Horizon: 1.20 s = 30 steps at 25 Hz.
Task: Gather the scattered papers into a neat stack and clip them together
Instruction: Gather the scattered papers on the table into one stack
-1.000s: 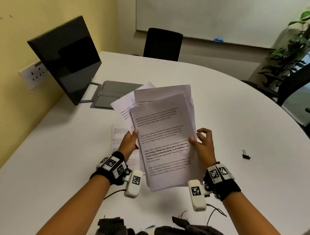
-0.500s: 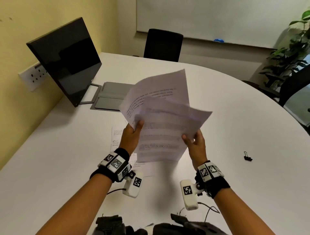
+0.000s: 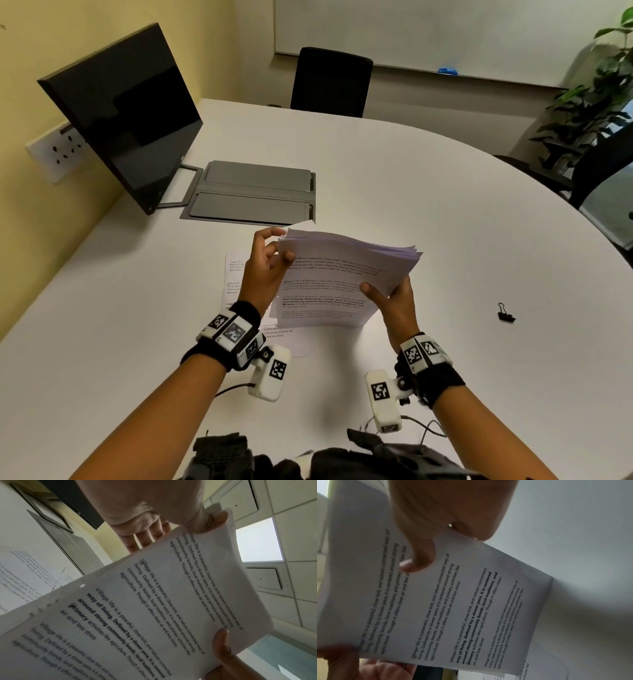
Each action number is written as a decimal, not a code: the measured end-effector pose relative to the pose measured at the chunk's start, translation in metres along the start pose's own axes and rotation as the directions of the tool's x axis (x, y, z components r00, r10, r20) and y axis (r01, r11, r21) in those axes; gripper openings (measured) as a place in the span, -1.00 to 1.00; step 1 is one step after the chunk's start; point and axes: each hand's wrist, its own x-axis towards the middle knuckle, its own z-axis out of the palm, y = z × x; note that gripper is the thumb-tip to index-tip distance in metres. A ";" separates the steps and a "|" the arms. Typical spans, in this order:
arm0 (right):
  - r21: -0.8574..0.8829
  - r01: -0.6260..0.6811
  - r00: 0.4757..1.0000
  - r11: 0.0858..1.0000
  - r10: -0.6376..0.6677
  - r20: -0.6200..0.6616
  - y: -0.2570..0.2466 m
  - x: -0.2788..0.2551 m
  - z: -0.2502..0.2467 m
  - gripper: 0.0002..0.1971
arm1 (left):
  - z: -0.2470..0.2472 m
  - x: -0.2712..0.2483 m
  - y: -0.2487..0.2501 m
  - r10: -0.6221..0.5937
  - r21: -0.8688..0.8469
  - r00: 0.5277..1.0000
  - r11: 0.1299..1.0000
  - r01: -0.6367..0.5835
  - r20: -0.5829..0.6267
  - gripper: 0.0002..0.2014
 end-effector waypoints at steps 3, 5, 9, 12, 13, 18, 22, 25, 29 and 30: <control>0.036 0.006 1.000 0.999 -0.006 0.010 0.004 0.000 0.002 -0.45 | 0.008 -0.002 -0.005 -0.040 0.045 0.999 0.998 0.039 0.019 -0.10; 0.061 0.009 1.000 0.998 -0.010 0.005 0.007 -0.001 0.005 -0.56 | 0.015 -0.004 -0.007 -0.056 0.059 0.998 0.997 0.056 0.013 -0.11; 0.106 0.034 0.999 0.994 -0.034 -0.004 0.002 0.004 0.008 -0.66 | 0.019 -0.004 0.000 -0.029 0.003 0.998 1.000 0.029 -0.049 -0.17; 0.086 0.080 0.997 0.993 -0.079 -0.010 -0.001 0.007 0.007 -0.62 | 0.016 -0.001 0.004 0.053 0.002 0.986 0.999 -0.054 -0.160 -0.22; 0.074 0.089 0.996 0.993 -0.088 -0.014 -0.001 0.007 0.007 -0.54 | 0.015 0.001 0.005 0.075 0.011 0.976 0.997 -0.074 -0.205 -0.21; 0.103 0.035 0.999 0.994 -0.037 0.016 0.005 0.006 0.010 -0.32 | 0.017 0.007 -0.010 -0.006 -0.045 0.988 0.999 -0.001 -0.156 -0.13; 0.131 -0.009 0.998 0.991 0.001 0.060 0.008 0.007 0.015 -0.42 | 0.026 0.004 -0.017 0.021 -0.153 0.991 0.987 -0.042 -0.132 -0.34; 0.161 0.006 0.996 0.987 -0.020 0.085 0.005 0.010 0.018 -0.54 | 0.026 0.004 -0.014 0.029 -0.174 0.984 0.983 -0.061 -0.178 -0.68; 0.174 0.037 0.997 0.984 -0.047 0.055 -0.006 0.013 0.020 -0.58 | 0.022 0.006 -0.005 0.041 -0.117 0.978 0.991 -0.066 -0.204 -0.85; 0.164 0.038 0.997 0.986 -0.048 0.054 -0.008 0.014 0.021 -0.60 | 0.021 0.006 -0.004 0.063 -0.104 0.978 0.991 -0.085 -0.201 -0.85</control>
